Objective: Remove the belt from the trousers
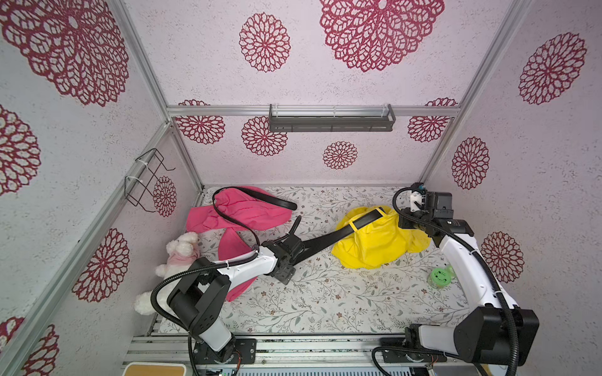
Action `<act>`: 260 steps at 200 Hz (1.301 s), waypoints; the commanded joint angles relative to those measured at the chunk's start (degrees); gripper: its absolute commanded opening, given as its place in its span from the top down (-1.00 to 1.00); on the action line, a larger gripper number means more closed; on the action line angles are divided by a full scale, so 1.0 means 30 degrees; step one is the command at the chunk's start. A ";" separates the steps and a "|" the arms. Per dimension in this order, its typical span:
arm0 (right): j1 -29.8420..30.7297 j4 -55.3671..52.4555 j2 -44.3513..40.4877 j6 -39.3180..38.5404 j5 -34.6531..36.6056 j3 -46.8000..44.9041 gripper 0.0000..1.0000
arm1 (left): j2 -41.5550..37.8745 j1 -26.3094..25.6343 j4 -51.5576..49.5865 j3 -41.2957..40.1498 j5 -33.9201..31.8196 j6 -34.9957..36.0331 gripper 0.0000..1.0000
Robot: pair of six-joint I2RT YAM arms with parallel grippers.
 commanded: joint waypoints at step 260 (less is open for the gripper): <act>0.1515 -0.0278 -0.1352 0.0133 0.0302 0.2183 1.00 | 0.5187 -0.1495 1.3107 0.6758 0.5591 0.5043 0.80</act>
